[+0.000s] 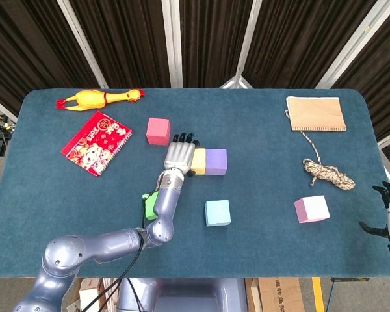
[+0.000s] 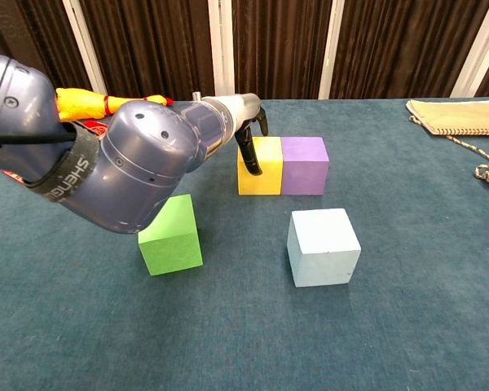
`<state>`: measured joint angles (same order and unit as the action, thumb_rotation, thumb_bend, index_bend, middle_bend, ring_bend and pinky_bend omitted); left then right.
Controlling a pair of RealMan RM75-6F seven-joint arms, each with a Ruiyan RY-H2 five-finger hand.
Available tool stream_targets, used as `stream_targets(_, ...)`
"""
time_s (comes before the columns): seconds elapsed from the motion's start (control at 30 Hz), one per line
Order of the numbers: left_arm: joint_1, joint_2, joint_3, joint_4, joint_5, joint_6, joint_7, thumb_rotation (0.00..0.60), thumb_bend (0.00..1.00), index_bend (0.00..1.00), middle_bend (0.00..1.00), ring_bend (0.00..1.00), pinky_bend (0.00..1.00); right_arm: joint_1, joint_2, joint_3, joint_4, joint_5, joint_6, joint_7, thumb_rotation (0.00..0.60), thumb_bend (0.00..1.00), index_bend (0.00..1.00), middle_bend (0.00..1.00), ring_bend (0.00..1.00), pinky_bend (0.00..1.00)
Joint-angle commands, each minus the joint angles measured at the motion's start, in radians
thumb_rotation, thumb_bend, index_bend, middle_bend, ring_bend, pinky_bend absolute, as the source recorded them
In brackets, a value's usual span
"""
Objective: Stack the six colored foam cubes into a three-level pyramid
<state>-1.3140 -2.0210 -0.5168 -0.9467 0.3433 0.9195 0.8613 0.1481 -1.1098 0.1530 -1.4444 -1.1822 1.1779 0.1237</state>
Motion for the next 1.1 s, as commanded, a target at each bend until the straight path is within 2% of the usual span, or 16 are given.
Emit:
stream_targets(0.03, 0.001, 0.006, 0.005, -0.008, -0.011, -0.005, 0.013, 0.6, 0.24, 0.21, 0.02, 0.0, 0.0, 0.001, 0.001, -0.001, -0.003, 0.001, -0.004, -0.002, 0.6, 0.18, 0.18, 0.1, 0.08, 0.04)
stream_targets(0.2, 0.002, 0.022, 0.01, -0.034, -0.022, -0.002, 0.032, 0.6, 0.24, 0.19, 0.0, 0.0, 0.0, 0.001, 0.002, -0.002, -0.004, 0.003, -0.006, -0.004, 0.6, 0.18, 0.18, 0.1, 0.08, 0.04)
stream_targets(0.37, 0.011, 0.071, 0.01, -0.105, -0.022, 0.037, 0.056, 0.6, 0.24, 0.14, 0.0, 0.0, 0.0, 0.001, 0.003, -0.001, -0.005, 0.003, -0.003, -0.005, 0.6, 0.18, 0.18, 0.1, 0.08, 0.04)
stream_targets(0.53, 0.042, 0.166, 0.015, -0.228, -0.022, 0.082, 0.08, 0.6, 0.24, 0.13, 0.0, 0.0, 0.0, -0.001, 0.005, -0.001, -0.01, 0.0, 0.005, -0.007, 0.6, 0.18, 0.18, 0.1, 0.08, 0.04)
stream_targets(0.67, 0.078, 0.282, 0.033, -0.35, -0.03, 0.13, 0.128, 0.6, 0.24, 0.12, 0.0, 0.0, 0.0, -0.004, 0.006, -0.002, -0.018, 0.001, 0.014, -0.018, 0.6, 0.18, 0.18, 0.1, 0.08, 0.04)
stream_targets(0.83, 0.12, 0.401, 0.022, -0.447, -0.051, 0.123, 0.11, 0.6, 0.24, 0.12, 0.03, 0.0, 0.0, -0.005, 0.003, -0.002, -0.029, 0.01, 0.022, -0.049, 0.6, 0.18, 0.18, 0.1, 0.08, 0.04)
stream_targets(1.0, 0.146, 0.465, 0.031, -0.436, -0.034, 0.08, 0.066, 0.6, 0.24, 0.12, 0.03, 0.0, 0.0, -0.003, -0.004, -0.001, -0.036, 0.023, 0.025, -0.082, 0.6, 0.18, 0.18, 0.1, 0.08, 0.04)
stream_targets(1.1, 0.15, 0.484, 0.037, -0.381, -0.055, 0.017, 0.039, 0.6, 0.22, 0.12, 0.03, 0.0, 0.0, -0.002, -0.008, 0.001, -0.041, 0.033, 0.029, -0.105, 0.6, 0.18, 0.18, 0.1, 0.08, 0.04)
